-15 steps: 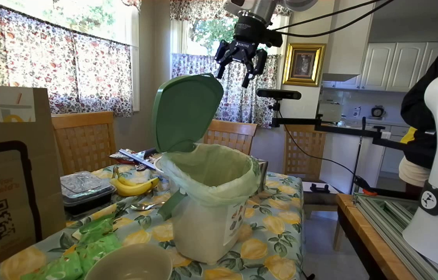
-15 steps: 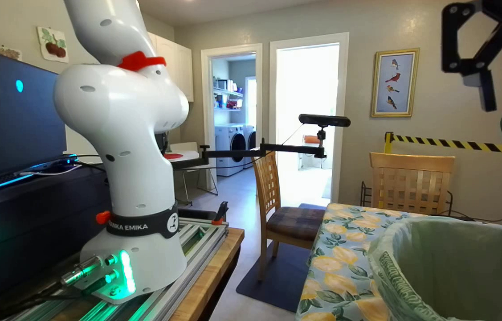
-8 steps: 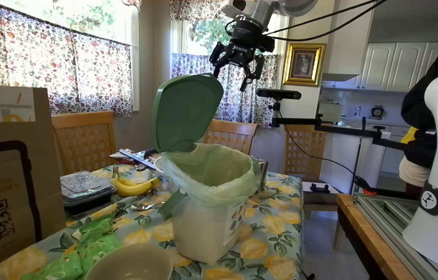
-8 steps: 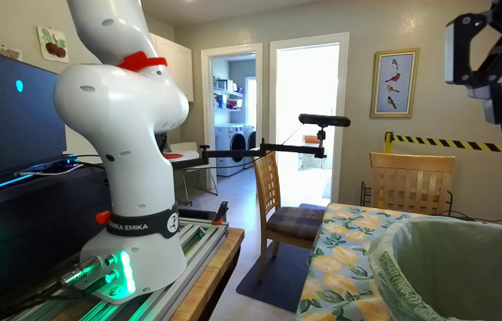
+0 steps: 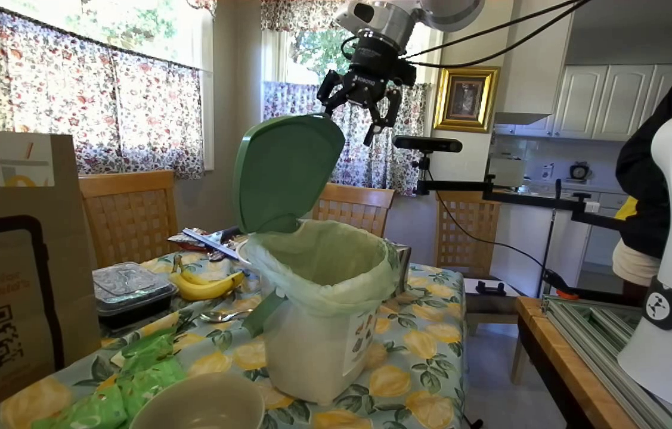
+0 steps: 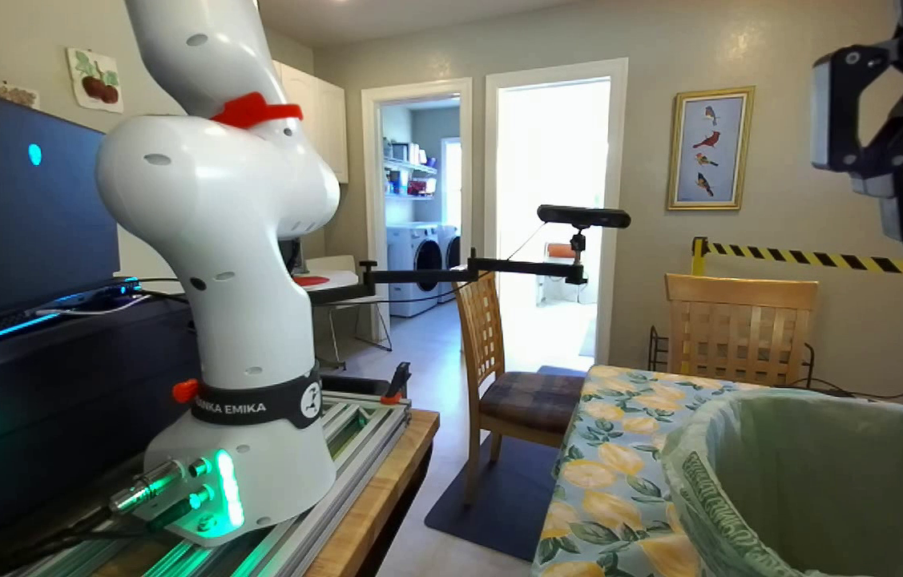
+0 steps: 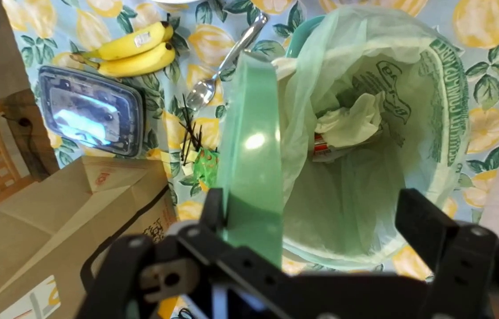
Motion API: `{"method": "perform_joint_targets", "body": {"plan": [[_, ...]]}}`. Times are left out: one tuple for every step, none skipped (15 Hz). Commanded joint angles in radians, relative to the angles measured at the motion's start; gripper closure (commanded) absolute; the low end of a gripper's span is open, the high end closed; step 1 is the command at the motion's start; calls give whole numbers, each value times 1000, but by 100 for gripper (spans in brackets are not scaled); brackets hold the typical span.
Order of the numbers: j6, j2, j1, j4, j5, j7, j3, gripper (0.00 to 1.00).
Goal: Close the bin completely
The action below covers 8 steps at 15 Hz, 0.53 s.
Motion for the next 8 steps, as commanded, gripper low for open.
{"method": "perform_joint_targets", "body": {"plan": [[9,48,-15,18,50,-62,9,3],[7,52,-17,21,56,-63,11,10],[7,56,-19,23,60,-63,12,19],[6,57,-22,24,65,-62,14,36],[6,57,-24,24,70,-63,15,44],[6,54,-25,23,71,-63,17,51],[4,52,-26,23,71,-63,18,59],[1,50,-27,23,69,-61,19,66]]}}
